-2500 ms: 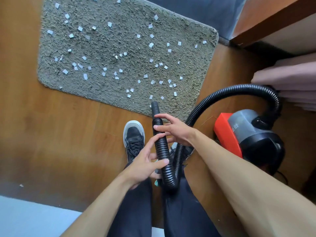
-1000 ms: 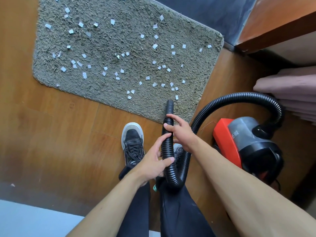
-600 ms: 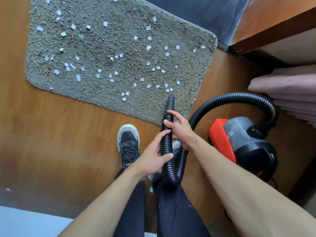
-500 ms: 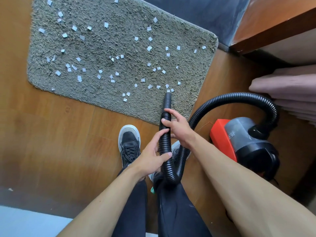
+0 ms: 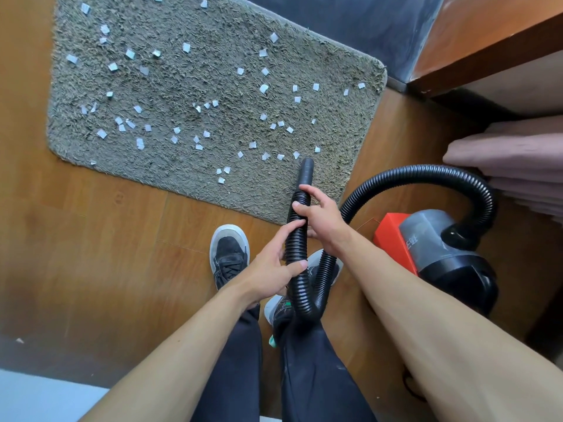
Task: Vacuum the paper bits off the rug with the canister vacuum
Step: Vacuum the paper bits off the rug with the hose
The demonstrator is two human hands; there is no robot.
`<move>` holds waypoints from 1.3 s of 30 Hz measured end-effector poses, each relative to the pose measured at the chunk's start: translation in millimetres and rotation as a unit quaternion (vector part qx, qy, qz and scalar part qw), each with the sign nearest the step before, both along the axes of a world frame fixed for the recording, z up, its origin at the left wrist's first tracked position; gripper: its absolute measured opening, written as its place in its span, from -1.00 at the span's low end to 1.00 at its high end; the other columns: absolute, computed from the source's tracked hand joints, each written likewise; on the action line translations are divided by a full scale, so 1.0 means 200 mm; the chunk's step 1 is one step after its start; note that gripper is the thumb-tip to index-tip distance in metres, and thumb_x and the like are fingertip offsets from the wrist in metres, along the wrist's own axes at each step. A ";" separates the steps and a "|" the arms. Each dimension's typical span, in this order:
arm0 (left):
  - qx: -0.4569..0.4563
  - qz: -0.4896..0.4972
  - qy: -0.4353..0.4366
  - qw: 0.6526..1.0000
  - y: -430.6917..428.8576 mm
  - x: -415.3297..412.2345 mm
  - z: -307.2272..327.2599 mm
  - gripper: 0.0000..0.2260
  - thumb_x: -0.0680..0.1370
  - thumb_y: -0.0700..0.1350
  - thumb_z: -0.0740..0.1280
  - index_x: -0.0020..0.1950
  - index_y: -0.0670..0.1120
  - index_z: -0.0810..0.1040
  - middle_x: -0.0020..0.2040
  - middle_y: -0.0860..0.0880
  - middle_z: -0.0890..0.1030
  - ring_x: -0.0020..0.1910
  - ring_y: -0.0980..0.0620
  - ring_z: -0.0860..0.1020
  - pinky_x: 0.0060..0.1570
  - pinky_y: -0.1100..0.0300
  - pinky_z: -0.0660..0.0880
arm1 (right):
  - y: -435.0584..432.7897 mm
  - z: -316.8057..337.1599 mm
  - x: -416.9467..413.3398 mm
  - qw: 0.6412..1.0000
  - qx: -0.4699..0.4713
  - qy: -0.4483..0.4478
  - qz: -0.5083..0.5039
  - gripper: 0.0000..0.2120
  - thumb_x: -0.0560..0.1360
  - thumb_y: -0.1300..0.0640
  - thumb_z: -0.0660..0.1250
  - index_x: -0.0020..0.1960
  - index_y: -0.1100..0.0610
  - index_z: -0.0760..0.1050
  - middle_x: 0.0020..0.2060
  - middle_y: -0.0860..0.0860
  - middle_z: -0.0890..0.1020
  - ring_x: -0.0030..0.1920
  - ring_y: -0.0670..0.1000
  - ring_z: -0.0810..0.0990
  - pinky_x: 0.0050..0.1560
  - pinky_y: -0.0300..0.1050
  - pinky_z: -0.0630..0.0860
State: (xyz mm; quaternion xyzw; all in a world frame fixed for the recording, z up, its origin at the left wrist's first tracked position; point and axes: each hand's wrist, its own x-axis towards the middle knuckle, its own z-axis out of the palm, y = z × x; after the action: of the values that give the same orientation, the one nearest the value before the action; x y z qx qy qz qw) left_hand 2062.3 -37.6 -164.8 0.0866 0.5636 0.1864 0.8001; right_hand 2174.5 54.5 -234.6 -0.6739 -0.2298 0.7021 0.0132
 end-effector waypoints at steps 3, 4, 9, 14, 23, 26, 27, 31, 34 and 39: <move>-0.001 -0.015 0.004 1.000 0.00 0.02 0.01 -0.40 0.62 -0.25 0.28 0.44 0.36 0.24 -0.03 0.00 0.56 -0.13 0.04 0.59 -0.04 -0.19 0.61 | -0.01 0.00 0.03 1.000 -0.006 -0.004 0.000 -0.58 0.55 0.28 0.33 0.34 -0.05 0.46 -0.08 0.05 0.62 -0.20 -0.04 0.63 -0.27 -0.12 0.58; 0.000 -0.019 0.006 1.000 0.00 0.03 0.01 -0.40 0.61 -0.25 0.28 0.43 0.37 0.24 -0.03 -0.01 0.57 -0.12 0.02 0.58 -0.03 -0.24 0.59 | -0.01 0.01 0.04 1.000 -0.006 -0.007 -0.001 -0.58 0.55 0.28 0.33 0.33 -0.05 0.46 -0.10 0.04 0.62 -0.20 -0.04 0.63 -0.28 -0.14 0.57; 0.003 -0.019 0.009 1.000 0.00 0.02 0.00 -0.40 0.61 -0.24 0.29 0.42 0.39 0.24 -0.03 -0.02 0.57 -0.10 0.00 0.59 -0.03 -0.29 0.57 | -0.02 0.00 0.03 1.000 -0.001 -0.004 0.007 -0.57 0.55 0.27 0.33 0.35 -0.06 0.45 -0.10 0.05 0.61 -0.18 -0.04 0.63 -0.22 -0.10 0.58; -0.004 0.015 0.011 1.000 -0.01 -0.05 -0.01 -0.41 0.62 -0.26 0.27 0.43 0.37 0.24 -0.02 -0.03 0.55 -0.19 0.11 0.59 -0.12 -0.02 0.64 | 0.01 0.00 -0.07 0.999 0.005 0.010 0.040 -0.56 0.55 0.28 0.33 0.37 -0.03 0.43 -0.09 0.09 0.59 -0.19 -0.03 0.62 -0.32 -0.14 0.55; -0.012 0.048 0.009 0.999 -0.06 -0.10 -0.02 -0.41 0.62 -0.26 0.27 0.43 0.37 0.24 0.00 -0.06 0.54 -0.18 0.09 0.56 -0.12 0.02 0.62 | 0.01 -0.01 -0.17 0.996 0.000 0.027 0.086 -0.55 0.55 0.27 0.31 0.39 -0.04 0.42 -0.03 0.07 0.56 -0.14 -0.02 0.60 -0.24 -0.09 0.60; -0.013 0.066 0.006 0.998 -0.09 -0.11 -0.02 -0.40 0.62 -0.27 0.27 0.43 0.36 0.24 0.02 -0.08 0.54 -0.20 0.08 0.57 -0.17 0.05 0.59 | 0.00 0.00 -0.21 0.994 -0.008 0.031 0.105 -0.56 0.56 0.27 0.30 0.38 -0.06 0.42 -0.02 0.05 0.56 -0.16 -0.04 0.58 -0.27 -0.14 0.54; -0.013 0.072 0.005 0.997 -0.10 -0.12 -0.02 -0.40 0.62 -0.27 0.28 0.42 0.36 0.25 0.04 -0.09 0.55 -0.21 0.09 0.57 -0.19 0.05 0.58 | 0.00 0.00 -0.22 0.993 -0.011 0.035 0.111 -0.56 0.56 0.27 0.30 0.38 -0.06 0.42 -0.01 0.05 0.56 -0.14 -0.03 0.58 -0.25 -0.13 0.55; -0.022 0.097 0.013 0.995 -0.16 -0.15 -0.01 -0.40 0.62 -0.27 0.29 0.40 0.39 0.27 0.15 -0.15 0.56 -0.19 0.10 0.60 -0.17 0.02 0.62 | -0.02 0.01 -0.29 0.990 -0.019 0.044 0.134 -0.54 0.56 0.27 0.30 0.40 -0.04 0.41 -0.10 0.03 0.53 -0.20 -0.04 0.57 -0.34 -0.18 0.56; -0.028 0.117 0.024 0.992 -0.19 -0.17 -0.01 -0.40 0.62 -0.28 0.29 0.39 0.40 0.27 0.13 -0.16 0.56 -0.15 0.06 0.62 -0.09 -0.07 0.63 | -0.03 0.01 -0.34 0.986 -0.015 0.052 0.159 -0.54 0.56 0.26 0.31 0.40 -0.04 0.42 -0.13 0.00 0.51 -0.20 -0.06 0.56 -0.36 -0.20 0.52; -0.032 0.135 0.033 0.990 -0.21 -0.21 -0.01 -0.40 0.62 -0.29 0.29 0.37 0.41 0.30 0.11 -0.16 0.57 -0.13 0.03 0.59 0.07 -0.30 0.55 | -0.05 0.00 -0.39 0.985 -0.003 0.055 0.166 -0.54 0.55 0.28 0.31 0.41 -0.01 0.41 -0.13 -0.02 0.51 -0.18 -0.06 0.55 -0.31 -0.24 0.49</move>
State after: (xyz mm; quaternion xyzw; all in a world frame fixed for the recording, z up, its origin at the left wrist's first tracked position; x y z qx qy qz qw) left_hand 2021.0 -79.6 -167.4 -0.0101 0.6020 0.2720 0.7507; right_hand 2095.9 44.6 -234.6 -0.5865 -0.3352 0.7314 -0.0935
